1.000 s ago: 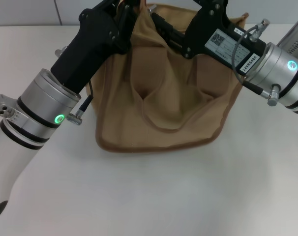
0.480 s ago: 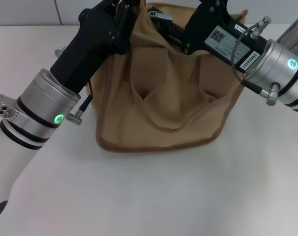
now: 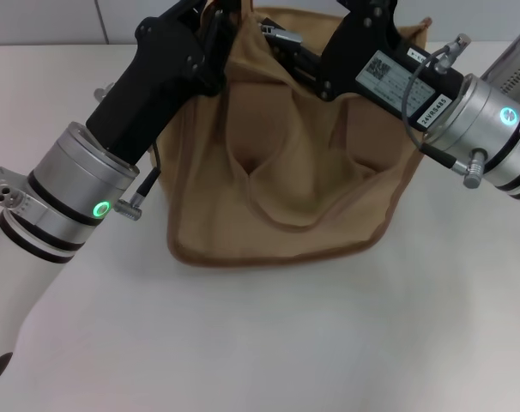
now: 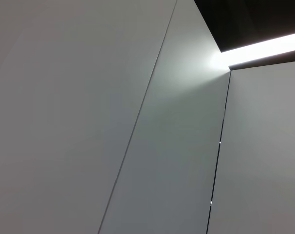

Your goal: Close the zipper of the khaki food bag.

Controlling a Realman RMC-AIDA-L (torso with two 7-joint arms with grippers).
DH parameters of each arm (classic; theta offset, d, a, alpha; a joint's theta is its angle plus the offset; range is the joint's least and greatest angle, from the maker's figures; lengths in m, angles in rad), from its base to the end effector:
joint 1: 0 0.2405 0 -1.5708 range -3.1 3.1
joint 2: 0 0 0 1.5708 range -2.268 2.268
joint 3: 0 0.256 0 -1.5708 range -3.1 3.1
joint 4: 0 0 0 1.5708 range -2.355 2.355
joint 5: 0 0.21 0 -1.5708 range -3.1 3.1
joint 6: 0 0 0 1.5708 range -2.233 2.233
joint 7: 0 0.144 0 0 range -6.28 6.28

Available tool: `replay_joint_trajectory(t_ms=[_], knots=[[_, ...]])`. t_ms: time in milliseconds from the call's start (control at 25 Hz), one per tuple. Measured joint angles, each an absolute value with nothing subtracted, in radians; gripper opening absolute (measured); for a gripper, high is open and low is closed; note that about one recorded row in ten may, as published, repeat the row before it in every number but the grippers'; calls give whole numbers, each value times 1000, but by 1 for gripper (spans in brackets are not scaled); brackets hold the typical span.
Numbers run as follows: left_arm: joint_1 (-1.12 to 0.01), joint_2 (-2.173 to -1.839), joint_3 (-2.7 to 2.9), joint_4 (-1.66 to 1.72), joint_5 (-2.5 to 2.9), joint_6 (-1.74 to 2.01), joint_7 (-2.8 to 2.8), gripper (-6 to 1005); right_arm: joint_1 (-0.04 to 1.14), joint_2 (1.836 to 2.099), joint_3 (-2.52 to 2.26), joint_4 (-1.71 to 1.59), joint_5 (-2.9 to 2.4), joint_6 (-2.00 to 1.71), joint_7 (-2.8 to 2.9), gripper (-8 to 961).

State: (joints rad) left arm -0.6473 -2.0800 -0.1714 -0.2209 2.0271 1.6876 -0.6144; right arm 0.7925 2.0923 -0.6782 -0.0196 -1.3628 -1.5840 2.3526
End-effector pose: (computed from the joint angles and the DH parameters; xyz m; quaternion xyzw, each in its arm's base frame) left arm -0.1818 0.3182 -0.0397 -0.7292 -0.1533 -0.6122 0.2645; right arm 0.1672 0.3561 -0.0442 0.4988 -0.6659 -0.5080 0.2229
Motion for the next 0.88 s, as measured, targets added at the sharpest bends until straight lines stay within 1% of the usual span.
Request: replay_joint_trajectory(t_ms=[80, 280, 720, 880], knots=[[-647, -2080, -172, -221, 2027, 1690, -615, 51, 792, 2092, -678, -17, -1364, -1583, 2356, 722], [-644, -2080, -172, -221, 2027, 1692, -616, 51, 789, 2092, -696, -20, -1365, -1582, 2363, 564], [-640, -2080, -172, -221, 2026, 1694, -617, 50, 791, 2092, -732, -42, -1366, -1585, 2358, 320], [-636, -2080, -173, -221, 2021, 1695, -617, 50, 785, 2092, -732, -45, -1366, -1588, 2349, 136]])
